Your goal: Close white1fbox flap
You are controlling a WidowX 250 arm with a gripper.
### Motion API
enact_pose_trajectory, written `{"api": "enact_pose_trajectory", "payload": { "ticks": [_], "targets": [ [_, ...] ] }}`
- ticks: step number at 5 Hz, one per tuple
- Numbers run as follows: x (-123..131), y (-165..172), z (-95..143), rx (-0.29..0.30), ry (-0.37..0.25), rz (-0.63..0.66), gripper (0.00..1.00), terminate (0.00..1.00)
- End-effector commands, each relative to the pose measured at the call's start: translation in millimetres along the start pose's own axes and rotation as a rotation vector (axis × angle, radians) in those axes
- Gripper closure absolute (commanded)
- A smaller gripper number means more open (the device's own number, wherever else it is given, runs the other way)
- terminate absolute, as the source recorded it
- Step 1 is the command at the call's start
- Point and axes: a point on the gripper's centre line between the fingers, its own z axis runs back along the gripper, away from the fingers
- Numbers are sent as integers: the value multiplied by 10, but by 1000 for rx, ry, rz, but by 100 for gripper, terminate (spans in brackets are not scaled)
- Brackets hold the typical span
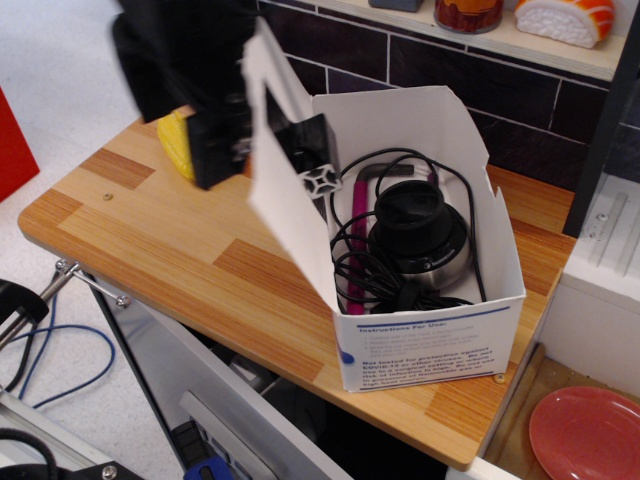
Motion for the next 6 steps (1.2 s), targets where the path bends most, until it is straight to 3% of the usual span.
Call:
{"api": "enact_pose_trajectory", "payload": {
  "ticks": [1, 4, 6],
  "targets": [
    [589, -325, 132, 58, -29, 16, 0, 0],
    [913, -779, -406, -4, -18, 139, 0, 0],
    [700, -851, -620, -12, -26, 139, 0, 0]
  ]
}}
